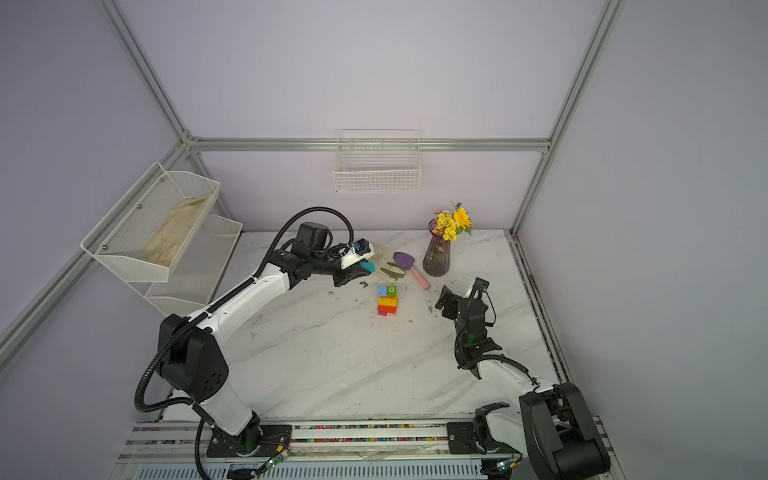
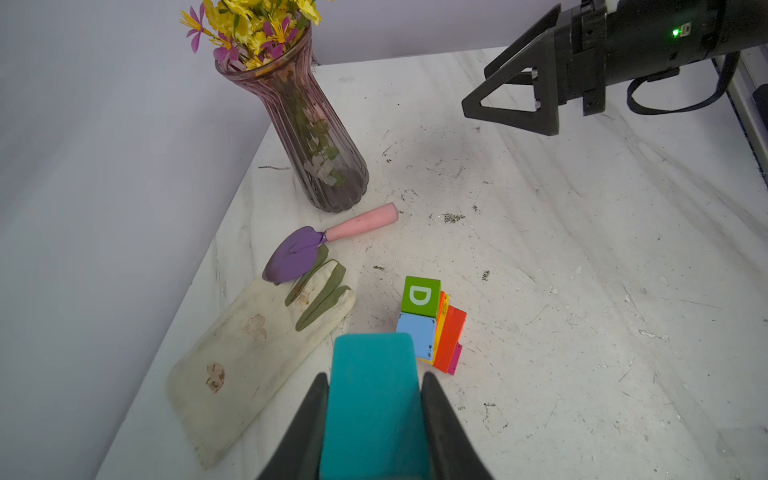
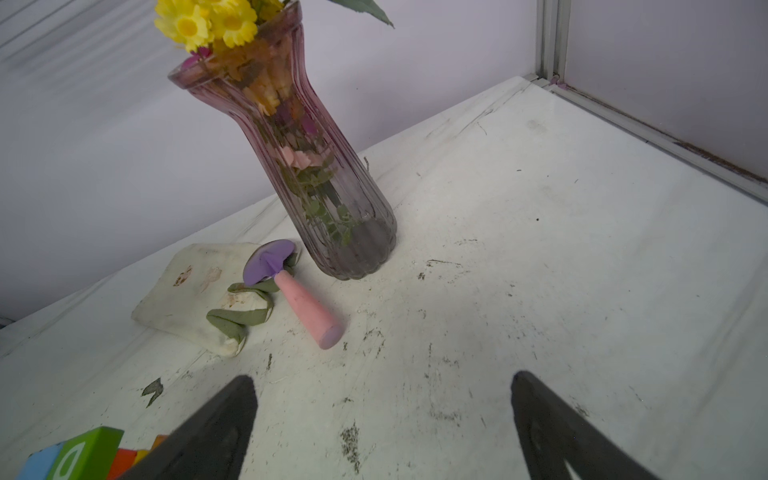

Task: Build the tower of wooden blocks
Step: 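Lift the teal block and carry it over the stack with the left gripper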

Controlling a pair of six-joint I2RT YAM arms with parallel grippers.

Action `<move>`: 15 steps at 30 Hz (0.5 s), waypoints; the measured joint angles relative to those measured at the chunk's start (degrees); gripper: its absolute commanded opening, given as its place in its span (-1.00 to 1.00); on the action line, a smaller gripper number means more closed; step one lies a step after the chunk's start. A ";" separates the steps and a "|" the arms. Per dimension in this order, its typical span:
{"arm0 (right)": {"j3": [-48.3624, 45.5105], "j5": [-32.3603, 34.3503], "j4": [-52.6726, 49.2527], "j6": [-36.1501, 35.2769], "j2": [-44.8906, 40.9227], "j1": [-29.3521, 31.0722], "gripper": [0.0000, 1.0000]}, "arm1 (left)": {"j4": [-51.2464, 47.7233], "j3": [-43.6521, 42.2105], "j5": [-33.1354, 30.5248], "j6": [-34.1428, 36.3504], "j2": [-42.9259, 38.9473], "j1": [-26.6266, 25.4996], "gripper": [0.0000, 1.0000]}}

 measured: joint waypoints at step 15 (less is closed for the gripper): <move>0.39 0.28 2.86 -0.46 2.05 0.00 0.95 | -10.29 11.10 0.11 6.64 12.39 -3.87 -1.00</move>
